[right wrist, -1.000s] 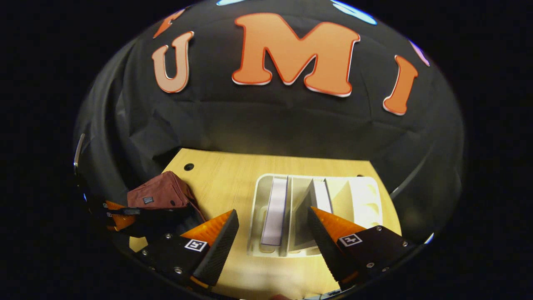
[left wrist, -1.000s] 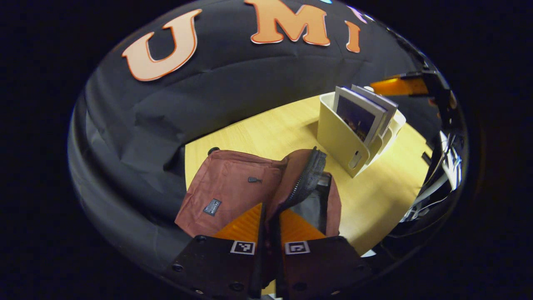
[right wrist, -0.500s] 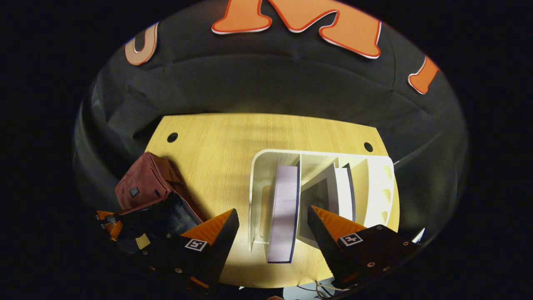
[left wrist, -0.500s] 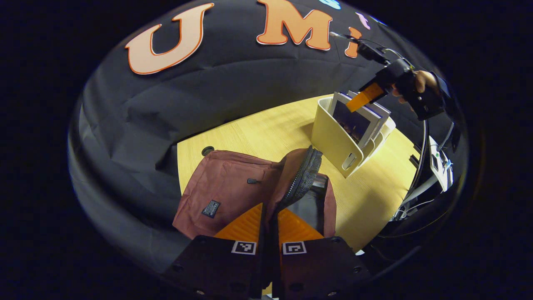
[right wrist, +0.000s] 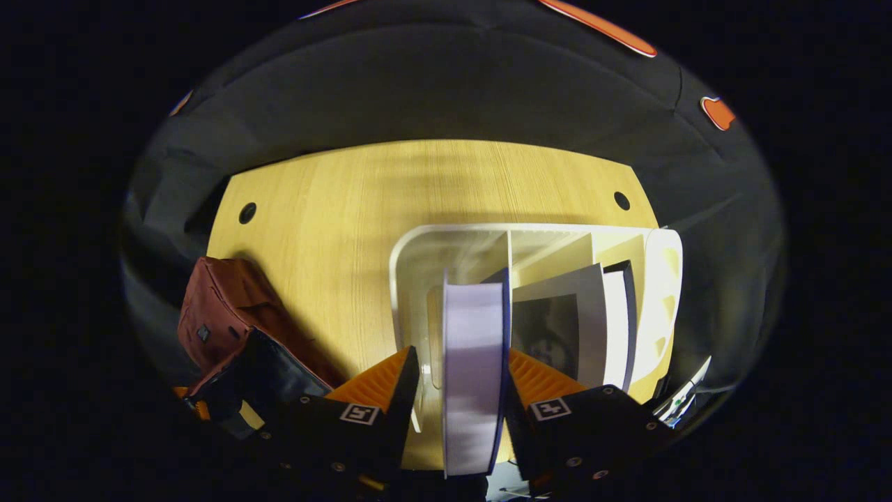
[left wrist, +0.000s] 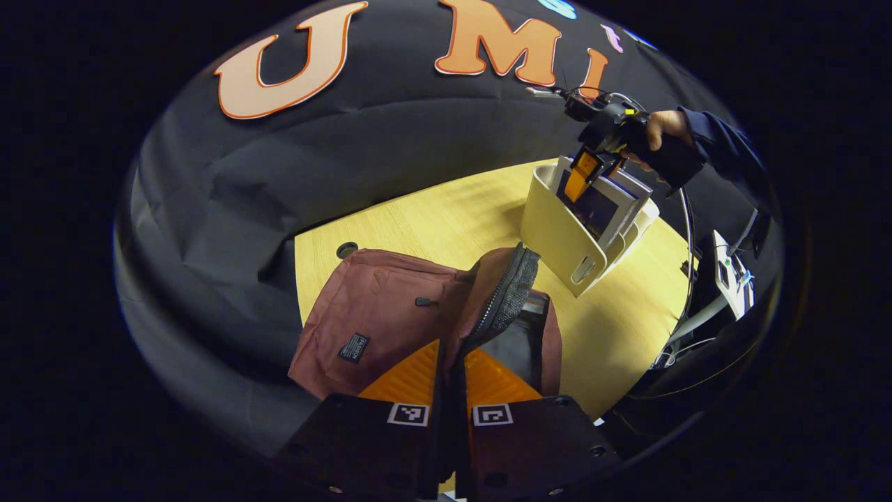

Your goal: Open the schoolbag, grab two books from the bookshelf and put them into the schoolbag.

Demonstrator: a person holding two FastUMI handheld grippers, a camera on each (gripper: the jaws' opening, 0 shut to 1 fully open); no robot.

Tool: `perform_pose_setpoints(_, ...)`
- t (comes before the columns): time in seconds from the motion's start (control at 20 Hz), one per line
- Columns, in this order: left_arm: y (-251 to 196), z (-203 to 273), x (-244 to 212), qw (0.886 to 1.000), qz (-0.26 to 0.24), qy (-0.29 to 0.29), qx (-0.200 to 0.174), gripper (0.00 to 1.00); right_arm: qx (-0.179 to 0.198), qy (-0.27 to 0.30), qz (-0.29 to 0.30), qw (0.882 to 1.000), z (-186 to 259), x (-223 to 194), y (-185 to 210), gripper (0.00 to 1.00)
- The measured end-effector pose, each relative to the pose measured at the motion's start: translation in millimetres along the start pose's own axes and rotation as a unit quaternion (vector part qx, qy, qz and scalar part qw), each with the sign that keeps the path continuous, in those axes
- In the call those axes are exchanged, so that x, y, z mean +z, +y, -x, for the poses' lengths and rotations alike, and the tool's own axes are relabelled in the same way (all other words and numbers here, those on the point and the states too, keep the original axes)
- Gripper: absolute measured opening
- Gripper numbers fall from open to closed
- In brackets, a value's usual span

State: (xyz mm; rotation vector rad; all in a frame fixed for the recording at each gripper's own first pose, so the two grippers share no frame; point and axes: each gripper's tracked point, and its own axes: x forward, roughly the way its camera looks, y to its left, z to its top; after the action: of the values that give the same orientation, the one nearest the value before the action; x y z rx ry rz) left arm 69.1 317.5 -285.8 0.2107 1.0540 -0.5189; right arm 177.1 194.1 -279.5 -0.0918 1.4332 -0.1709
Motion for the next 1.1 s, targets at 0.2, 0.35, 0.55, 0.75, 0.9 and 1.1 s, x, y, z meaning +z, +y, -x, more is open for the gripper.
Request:
perform_pose_setpoints(0.2, -1, -4, -1, 1.0, 0.004, 0.002, -0.005, 0.09, 0.005, 0.023, -0.009, 1.0, 5, -5, 4, 0.4)
perform_pose_setpoints(0.35, -1, -4, -3, 1.0, 0.007, 0.002, -0.008, 0.09, 0.007, 0.027, -0.018, 0.999, 15, -6, 1, 0.39)
perform_pose_setpoints(0.55, -1, -7, -2, 1.0, 0.008, 0.004, -0.01, 0.09, 0.015, 0.011, -0.029, 0.999, 42, -4, -11, 0.38)
perform_pose_setpoints(0.75, -3, -8, -2, 1.0, 0.004, 0.005, -0.013, 0.09, 0.028, -0.025, -0.042, 0.998, 85, 3, -24, 0.37)
perform_pose_setpoints(0.9, -5, -10, -2, 1.0, -0.001, 0.007, -0.014, 0.09, 0.047, -0.051, -0.045, 0.997, 118, 4, -26, 0.37)
perform_pose_setpoints(1.1, -6, -9, -1, 1.0, -0.001, 0.01, -0.012, 0.09, 0.069, -0.083, -0.048, 0.993, 155, 2, -27, 0.37)
